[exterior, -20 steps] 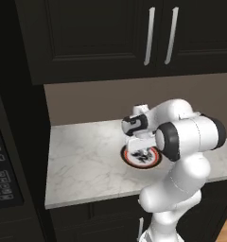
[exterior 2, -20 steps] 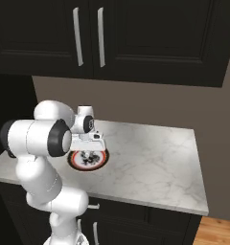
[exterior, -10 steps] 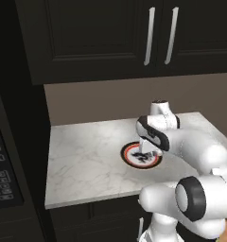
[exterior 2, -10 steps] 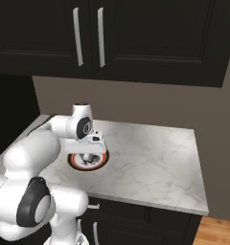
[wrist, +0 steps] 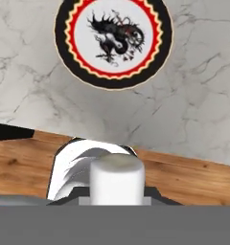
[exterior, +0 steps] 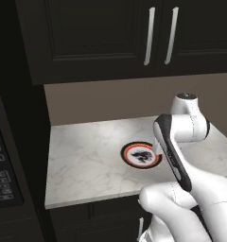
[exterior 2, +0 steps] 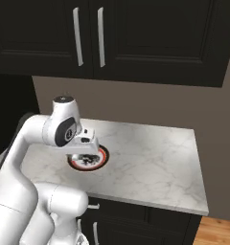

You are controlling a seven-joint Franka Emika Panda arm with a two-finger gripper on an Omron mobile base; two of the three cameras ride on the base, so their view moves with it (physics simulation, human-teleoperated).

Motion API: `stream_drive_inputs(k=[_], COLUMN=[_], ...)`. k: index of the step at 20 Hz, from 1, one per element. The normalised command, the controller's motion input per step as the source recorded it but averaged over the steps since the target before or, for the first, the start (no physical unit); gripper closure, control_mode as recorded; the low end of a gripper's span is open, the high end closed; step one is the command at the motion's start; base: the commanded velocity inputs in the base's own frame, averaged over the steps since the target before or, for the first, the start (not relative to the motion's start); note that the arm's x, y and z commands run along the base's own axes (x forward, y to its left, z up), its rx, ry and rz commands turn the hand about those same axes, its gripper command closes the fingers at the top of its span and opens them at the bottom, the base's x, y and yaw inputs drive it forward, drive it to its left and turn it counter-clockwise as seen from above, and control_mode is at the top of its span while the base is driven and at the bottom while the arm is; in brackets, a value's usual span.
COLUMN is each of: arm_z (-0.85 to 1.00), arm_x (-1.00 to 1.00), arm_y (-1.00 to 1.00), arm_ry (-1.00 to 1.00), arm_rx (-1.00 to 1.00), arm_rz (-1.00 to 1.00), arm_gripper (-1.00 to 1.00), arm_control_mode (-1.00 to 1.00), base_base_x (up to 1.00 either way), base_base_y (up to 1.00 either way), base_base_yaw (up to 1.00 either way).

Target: Pick up the marshmallow and place it in the cup of hot chocolate on the dining counter.

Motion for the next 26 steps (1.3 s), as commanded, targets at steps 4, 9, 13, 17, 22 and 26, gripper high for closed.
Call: stream_drive_inputs(k=[4,9,13,17,22,26], arm_z=[1.00,0.95,0.90,0.68,0.09,0.09], arm_x=[-0.84,-0.48,-0.04,-0.21,-0.25,-0.40], arm_y=[0.00,0.00,0.01,0.13,0.32,0.06], arm_ry=[-0.07,-0.17,-0.17,-0.10,-0.01,-0.08], arm_rx=[0.00,0.00,0.00,0.00,0.00,0.00], arm_rz=[0.00,0.02,0.07,0.08,0.07,0.00], arm_gripper=[1.00,1.00,1.00,1.00,1.00,1.00], arm_control_mode=[-1.00,-1.00,-1.00,-1.00,-1.00,-1.00], base_base_x=[0.00,0.00,0.00,0.00,0.00,0.00], base_base_y=[0.00,0.00,0.00,0.00,0.00,0.00], base_base_yaw=[0.00,0.00,0.00,0.00,0.00,0.00])
